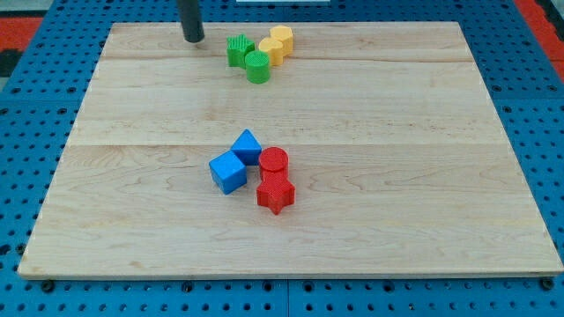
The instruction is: Separate the green blocks from the yellow blocks
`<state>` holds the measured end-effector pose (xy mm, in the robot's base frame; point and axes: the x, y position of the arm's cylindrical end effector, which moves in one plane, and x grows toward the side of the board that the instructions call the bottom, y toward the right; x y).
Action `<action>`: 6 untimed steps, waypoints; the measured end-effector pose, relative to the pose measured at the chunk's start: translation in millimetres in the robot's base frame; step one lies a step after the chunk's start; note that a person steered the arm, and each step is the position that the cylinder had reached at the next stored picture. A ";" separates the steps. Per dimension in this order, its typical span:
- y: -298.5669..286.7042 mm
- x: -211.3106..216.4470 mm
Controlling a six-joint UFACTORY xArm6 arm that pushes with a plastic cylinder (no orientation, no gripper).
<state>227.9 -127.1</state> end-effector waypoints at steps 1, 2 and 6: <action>1.6 0.0; 35.1 7.4; 87.3 49.7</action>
